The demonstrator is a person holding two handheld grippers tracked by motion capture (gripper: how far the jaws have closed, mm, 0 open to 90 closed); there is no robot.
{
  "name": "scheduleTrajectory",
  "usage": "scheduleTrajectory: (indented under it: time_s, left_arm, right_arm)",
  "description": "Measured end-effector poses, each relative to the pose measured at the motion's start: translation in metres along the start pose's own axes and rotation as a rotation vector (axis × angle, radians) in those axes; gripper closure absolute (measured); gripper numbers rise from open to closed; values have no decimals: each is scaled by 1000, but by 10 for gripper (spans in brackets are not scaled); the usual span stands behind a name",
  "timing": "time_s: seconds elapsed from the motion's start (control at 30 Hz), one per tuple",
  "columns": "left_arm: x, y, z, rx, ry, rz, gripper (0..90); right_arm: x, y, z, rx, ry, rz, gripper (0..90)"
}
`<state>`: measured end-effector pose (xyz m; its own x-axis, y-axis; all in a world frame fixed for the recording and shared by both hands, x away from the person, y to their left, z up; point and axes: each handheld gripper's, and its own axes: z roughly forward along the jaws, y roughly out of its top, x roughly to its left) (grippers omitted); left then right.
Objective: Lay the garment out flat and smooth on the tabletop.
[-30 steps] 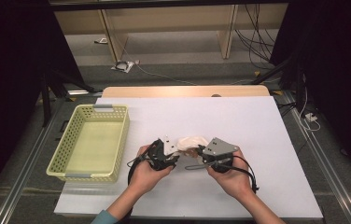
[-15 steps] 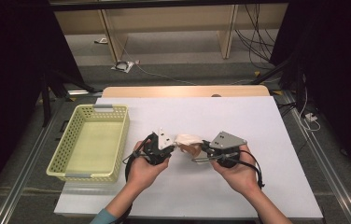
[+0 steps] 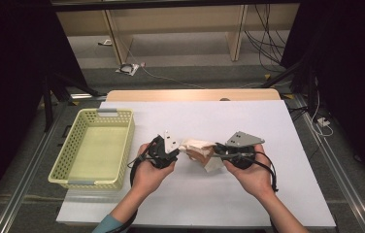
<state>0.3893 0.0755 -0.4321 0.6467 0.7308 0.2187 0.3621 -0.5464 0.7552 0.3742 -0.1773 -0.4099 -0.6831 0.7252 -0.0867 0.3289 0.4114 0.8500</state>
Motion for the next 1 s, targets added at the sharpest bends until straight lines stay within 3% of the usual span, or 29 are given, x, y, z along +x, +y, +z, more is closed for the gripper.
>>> scheduleTrajectory:
  time_s: [0.17,0.33,0.67,1.0]
  left_arm:
    - [0,-8,8,44,-21,5,779]
    - [0,-10,9,73,-47,-24,865]
    - [13,-15,7,107,-22,-71,871]
    - [18,-18,10,121,-21,-98,871]
  right_arm:
    - [-12,-3,-2,-1,-13,67,845]
    - [-23,-7,-3,0,-29,114,845]
    - [-54,-21,-12,8,-105,246,845]
    - [-84,-45,-19,74,-155,409,842]
